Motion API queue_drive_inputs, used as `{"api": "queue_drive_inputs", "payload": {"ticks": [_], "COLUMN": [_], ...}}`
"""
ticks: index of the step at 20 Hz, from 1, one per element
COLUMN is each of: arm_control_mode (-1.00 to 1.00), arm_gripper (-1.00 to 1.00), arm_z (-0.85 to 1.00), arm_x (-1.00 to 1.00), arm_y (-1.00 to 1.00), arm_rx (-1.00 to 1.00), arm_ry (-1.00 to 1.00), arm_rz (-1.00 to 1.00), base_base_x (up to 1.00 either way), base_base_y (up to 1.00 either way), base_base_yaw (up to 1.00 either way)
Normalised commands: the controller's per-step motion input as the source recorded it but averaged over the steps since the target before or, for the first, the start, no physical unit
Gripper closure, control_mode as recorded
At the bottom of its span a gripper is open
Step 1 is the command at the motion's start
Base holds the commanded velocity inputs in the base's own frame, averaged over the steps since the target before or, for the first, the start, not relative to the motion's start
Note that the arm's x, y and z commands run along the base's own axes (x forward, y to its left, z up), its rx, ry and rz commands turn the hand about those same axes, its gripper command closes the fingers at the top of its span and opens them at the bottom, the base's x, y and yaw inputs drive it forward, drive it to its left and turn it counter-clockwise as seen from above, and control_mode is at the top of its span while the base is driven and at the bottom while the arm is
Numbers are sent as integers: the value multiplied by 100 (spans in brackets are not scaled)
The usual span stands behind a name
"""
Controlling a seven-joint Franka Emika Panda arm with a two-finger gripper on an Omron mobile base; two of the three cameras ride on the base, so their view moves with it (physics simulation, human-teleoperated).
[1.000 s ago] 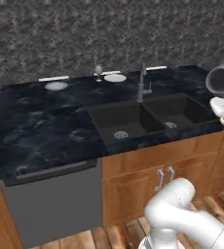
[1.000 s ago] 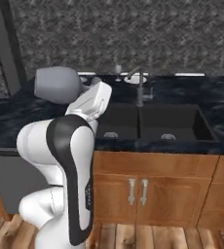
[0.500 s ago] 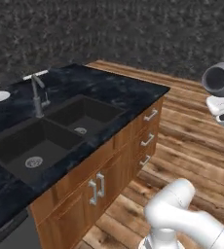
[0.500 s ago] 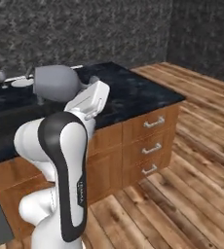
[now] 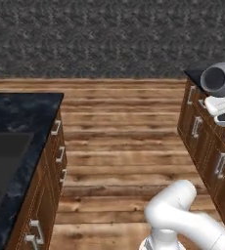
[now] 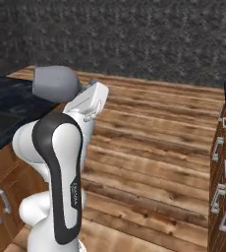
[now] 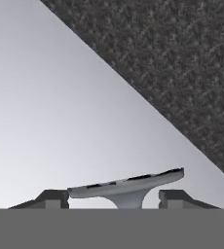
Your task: Retrieve the wine glasses from the counter and place one next to each plate.
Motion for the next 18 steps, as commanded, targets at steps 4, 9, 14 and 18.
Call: {"api": "queue_drive_inputs", "payload": {"ticks": [4, 9, 14, 18], "arm_control_mode": [100, 100, 100, 100], "arm_gripper": [100, 100, 100, 100], "arm_z": [0, 0, 0, 0], "arm_x": [0, 0, 0, 0], "arm_y": [0, 0, 0, 0], "arm_rx": [0, 0, 0, 0], "arm_ry": [0, 0, 0, 0], "arm_rz": [0, 0, 0, 0], "base_base_x": [78, 100, 100, 100], "base_base_y": [59, 38, -10, -2], "base_base_yaw": [-78, -30, -3, 0]}}
